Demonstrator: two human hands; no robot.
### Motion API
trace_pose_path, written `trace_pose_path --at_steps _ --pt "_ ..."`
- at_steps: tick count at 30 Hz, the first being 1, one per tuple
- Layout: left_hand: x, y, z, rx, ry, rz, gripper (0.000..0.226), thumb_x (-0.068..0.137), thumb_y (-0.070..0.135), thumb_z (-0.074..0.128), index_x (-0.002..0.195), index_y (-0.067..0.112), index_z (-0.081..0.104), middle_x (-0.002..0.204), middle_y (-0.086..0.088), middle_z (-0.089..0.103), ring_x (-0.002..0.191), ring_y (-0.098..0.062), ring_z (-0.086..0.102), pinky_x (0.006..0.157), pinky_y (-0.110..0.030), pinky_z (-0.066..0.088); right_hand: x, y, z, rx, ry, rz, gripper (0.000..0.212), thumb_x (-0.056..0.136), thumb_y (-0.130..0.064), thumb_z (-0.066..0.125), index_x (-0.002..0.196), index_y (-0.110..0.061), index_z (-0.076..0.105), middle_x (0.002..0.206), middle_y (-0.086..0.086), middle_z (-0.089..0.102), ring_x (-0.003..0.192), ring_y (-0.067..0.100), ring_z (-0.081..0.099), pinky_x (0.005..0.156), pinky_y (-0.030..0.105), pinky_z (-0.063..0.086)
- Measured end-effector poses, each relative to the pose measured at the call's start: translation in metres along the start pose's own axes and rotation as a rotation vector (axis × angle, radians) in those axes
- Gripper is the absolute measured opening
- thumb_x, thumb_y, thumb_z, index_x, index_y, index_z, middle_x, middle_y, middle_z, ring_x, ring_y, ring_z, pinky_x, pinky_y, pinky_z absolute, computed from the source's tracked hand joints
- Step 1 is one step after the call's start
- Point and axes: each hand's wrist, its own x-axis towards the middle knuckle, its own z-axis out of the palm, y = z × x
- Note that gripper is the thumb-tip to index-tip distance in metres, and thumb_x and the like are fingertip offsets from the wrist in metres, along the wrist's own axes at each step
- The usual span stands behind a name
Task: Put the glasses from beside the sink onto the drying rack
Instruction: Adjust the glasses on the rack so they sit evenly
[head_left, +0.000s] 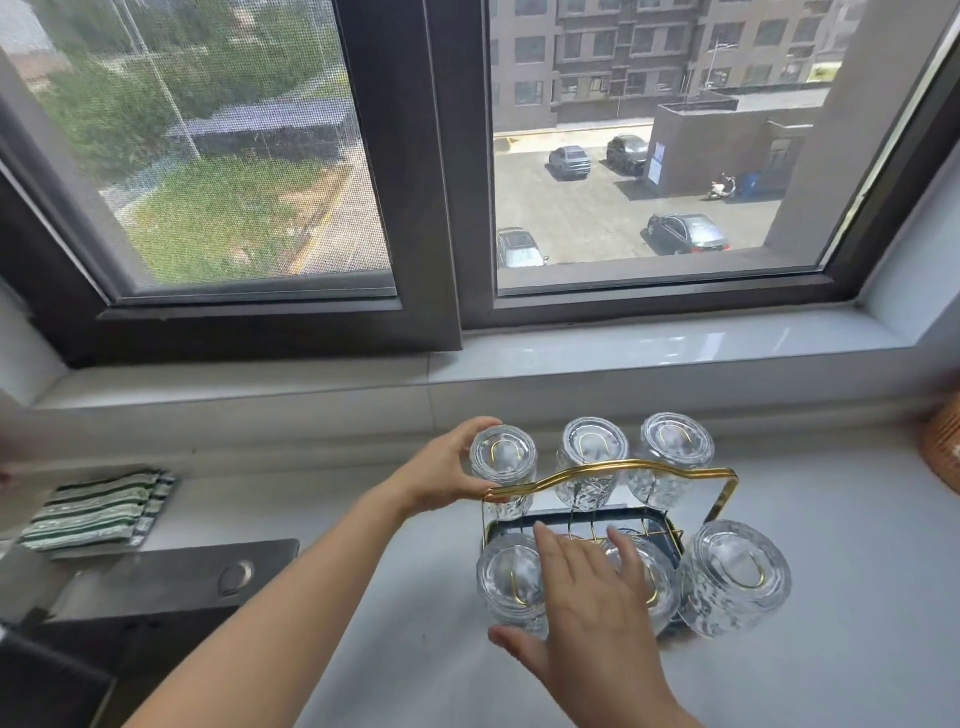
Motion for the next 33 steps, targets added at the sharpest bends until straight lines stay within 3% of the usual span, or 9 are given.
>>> trace_pose_path --at_steps 2,6,10,15,23,28,30,33 --pt "0.001 0.001 0.001 0.002 -0.003 0.003 0.069 0.064 0.014 0.08 0.122 0.026 0.045 0.115 0.01 0.055 0.107 -0.008 0.052 0.096 -0.02 0.04 0.001 0.0 0.0 -0.01 0.01 -0.014 0.09 0.036 -0.07 0.074 0.099 -0.006 0.069 0.076 -0.001 0.073 0.072 0.017 0.07 0.092 0.041 0.026" --pt "0.0 0.001 0.0 0.02 -0.008 -0.001 0.071 0.064 0.015 0.08 0.123 0.027 0.043 0.117 0.01 0.053 0.108 -0.009 0.051 0.099 -0.023 0.04 0.001 0.001 0.0 0.0 0.01 -0.023 0.084 0.039 -0.069 0.073 0.097 -0.008 0.069 0.074 -0.003 0.072 0.072 0.015 0.07 0.093 0.041 0.027" --pt "-0.001 0.002 0.0 -0.005 -0.012 -0.021 0.073 0.063 0.015 0.08 0.125 0.027 0.042 0.119 0.006 0.054 0.111 -0.015 0.053 0.103 -0.038 0.043 0.0 0.009 0.0 0.024 0.005 -0.073 0.082 0.041 -0.066 0.074 0.1 -0.009 0.068 0.079 -0.004 0.073 0.077 0.012 0.07 0.098 0.042 0.021" --pt "-0.001 0.002 0.0 -0.008 -0.019 -0.025 0.075 0.063 0.015 0.08 0.127 0.026 0.041 0.125 0.002 0.054 0.113 -0.02 0.054 0.103 -0.044 0.043 0.001 0.015 -0.001 0.017 -0.032 -0.121 0.084 0.037 -0.067 0.073 0.1 -0.012 0.067 0.081 -0.006 0.073 0.079 0.008 0.07 0.098 0.042 0.02" --pt "-0.001 0.001 0.0 -0.003 -0.022 -0.016 0.079 0.06 0.02 0.083 0.126 0.029 0.04 0.124 0.005 0.052 0.115 -0.018 0.052 0.103 -0.044 0.043 0.001 0.015 -0.001 0.053 -0.085 -0.113 0.085 0.033 -0.069 0.073 0.101 -0.017 0.066 0.082 -0.01 0.072 0.08 0.006 0.069 0.096 0.041 0.024" --pt "-0.001 -0.001 0.0 0.04 -0.036 -0.035 0.092 0.059 0.025 0.083 0.135 0.029 0.031 0.133 0.008 0.044 0.122 -0.012 0.042 0.11 -0.034 0.034 0.001 0.016 0.0 0.081 -0.106 -0.111 0.086 0.033 -0.07 0.072 0.101 -0.017 0.067 0.082 -0.01 0.072 0.081 0.006 0.069 0.101 0.036 0.011" --pt "-0.003 -0.001 0.0 0.045 -0.037 -0.044 0.095 0.06 0.026 0.083 0.137 0.029 0.026 0.13 0.012 0.039 0.121 -0.008 0.038 0.107 -0.026 0.031 0.0 0.016 -0.001 0.097 -0.121 -0.106 0.089 0.031 -0.07 0.072 0.101 -0.016 0.068 0.084 -0.01 0.073 0.082 0.006 0.069 0.102 0.035 0.006" --pt "-0.008 0.0 -0.003 0.011 -0.007 -0.061 0.094 0.062 0.024 0.082 0.137 0.027 0.026 0.124 0.008 0.042 0.118 -0.009 0.042 0.102 -0.026 0.036 -0.003 0.016 -0.006 0.112 -0.149 -0.105 0.096 0.028 -0.073 0.071 0.104 -0.015 0.068 0.093 -0.009 0.074 0.087 0.007 0.07 0.102 0.036 0.007"
